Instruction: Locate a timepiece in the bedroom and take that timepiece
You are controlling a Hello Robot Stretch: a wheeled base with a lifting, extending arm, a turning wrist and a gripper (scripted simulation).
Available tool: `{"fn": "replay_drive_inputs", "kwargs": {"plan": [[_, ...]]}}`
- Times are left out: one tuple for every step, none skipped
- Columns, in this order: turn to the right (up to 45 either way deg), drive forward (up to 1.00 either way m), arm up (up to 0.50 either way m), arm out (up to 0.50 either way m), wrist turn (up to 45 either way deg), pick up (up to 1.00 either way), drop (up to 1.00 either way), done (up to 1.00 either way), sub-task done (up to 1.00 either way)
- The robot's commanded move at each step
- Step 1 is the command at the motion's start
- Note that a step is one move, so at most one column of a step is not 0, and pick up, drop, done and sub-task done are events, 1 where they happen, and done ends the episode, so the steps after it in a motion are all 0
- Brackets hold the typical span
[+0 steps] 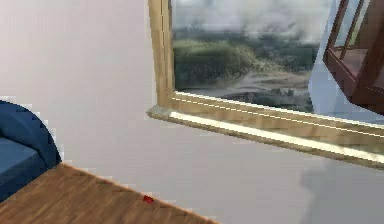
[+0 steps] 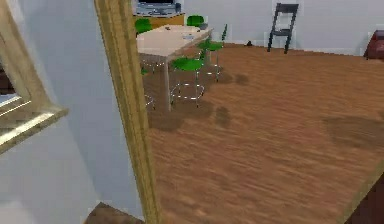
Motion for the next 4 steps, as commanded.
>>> {"fn": "replay_drive_inputs", "kwargs": {"plan": [[0.0,0.1,0.0,0.0,0.0,0.0,0.0,0.0,0.0],[-45.0,0.0,0.0,0.0,0.0,0.0,0.0,0.0,0.0],[-42.0,0.0,0.0,0.0,0.0,0.0,0.0,0.0,0.0],[0.0,0.7,0.0,0.0,0.0,0.0,0.0,0.0,0.0]]}}
